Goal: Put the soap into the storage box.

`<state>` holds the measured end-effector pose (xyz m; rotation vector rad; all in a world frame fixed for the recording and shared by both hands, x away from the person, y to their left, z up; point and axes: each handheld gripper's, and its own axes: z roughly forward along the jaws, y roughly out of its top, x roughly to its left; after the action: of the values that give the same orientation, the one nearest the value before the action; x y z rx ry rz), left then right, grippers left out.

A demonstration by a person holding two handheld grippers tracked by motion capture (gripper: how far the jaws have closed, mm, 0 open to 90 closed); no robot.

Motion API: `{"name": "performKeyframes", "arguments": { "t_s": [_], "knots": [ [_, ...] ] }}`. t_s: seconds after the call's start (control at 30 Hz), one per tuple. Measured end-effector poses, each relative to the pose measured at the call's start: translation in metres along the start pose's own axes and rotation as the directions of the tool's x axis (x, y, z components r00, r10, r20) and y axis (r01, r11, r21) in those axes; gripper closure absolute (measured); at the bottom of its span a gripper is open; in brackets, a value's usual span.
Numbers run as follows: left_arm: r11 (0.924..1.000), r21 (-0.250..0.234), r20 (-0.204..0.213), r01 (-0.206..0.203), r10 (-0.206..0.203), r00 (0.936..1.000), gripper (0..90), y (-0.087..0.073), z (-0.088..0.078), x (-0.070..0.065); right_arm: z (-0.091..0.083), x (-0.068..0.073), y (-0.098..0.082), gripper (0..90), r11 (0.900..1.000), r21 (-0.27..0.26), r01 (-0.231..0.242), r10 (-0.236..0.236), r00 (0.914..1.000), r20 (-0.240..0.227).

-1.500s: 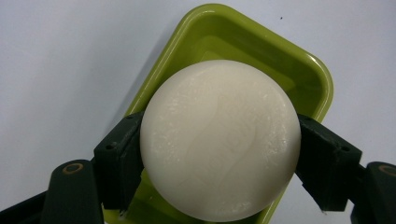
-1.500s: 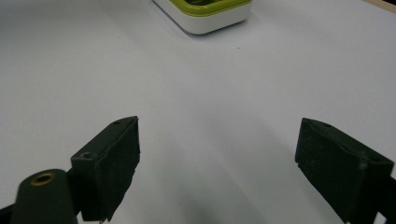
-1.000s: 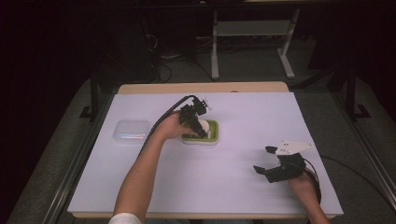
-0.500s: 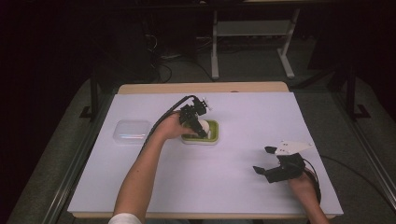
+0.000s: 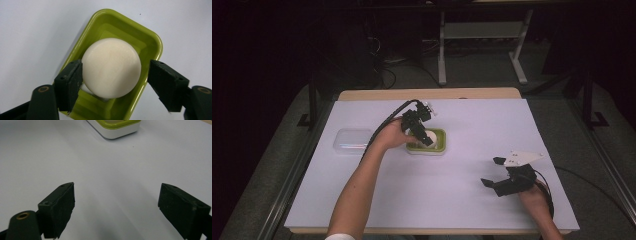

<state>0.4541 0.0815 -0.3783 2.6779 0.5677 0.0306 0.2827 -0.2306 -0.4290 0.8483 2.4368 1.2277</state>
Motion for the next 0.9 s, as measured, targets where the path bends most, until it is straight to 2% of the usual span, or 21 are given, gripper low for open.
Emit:
{"name": "performKeyframes", "arguments": {
  "t_s": [0.2,0.53,0.67,0.7,0.83,0.87,0.9],
  "knots": [
    [0.9996,-0.026,-0.010,-0.006,0.006,0.9999,25.4,-0.009,-0.009,-0.005,0.000,0.000,0.000,13.2,1.000,-0.001,-0.006,0.006,1.0000,-0.002],
    [0.9968,-0.078,-0.019,0.016,-0.018,0.9997,25.2,-0.028,-0.029,-0.013,-0.004,-0.002,0.000,13.2,1.000,-0.018,-0.024,0.025,0.9996,0.011],
    [0.9964,-0.083,-0.024,0.013,-0.015,0.9996,25.2,-0.033,-0.033,-0.017,-0.004,-0.003,0.000,13.2,0.999,-0.020,-0.028,0.028,0.9996,0.010],
    [0.9951,-0.096,-0.021,0.024,-0.026,0.9994,25.1,-0.035,-0.033,-0.019,-0.004,-0.002,0.000,13.2,0.999,-0.017,-0.029,0.029,0.9995,0.012],
    [0.9951,-0.096,-0.021,0.024,-0.026,0.9995,24.9,-0.042,-0.034,-0.022,-0.003,-0.002,0.000,13.2,0.999,-0.010,-0.030,0.030,0.9994,0.015],
    [0.9964,-0.083,-0.024,0.017,-0.019,0.9995,24.9,-0.043,-0.035,-0.022,-0.003,-0.002,0.000,13.2,1.000,-0.011,-0.028,0.028,0.9995,0.014],
    [0.9952,-0.096,-0.028,0.020,-0.023,0.9993,24.9,-0.045,-0.034,-0.024,-0.003,-0.002,0.000,13.2,1.000,-0.008,-0.031,0.031,0.9994,0.013]
  ]
}}
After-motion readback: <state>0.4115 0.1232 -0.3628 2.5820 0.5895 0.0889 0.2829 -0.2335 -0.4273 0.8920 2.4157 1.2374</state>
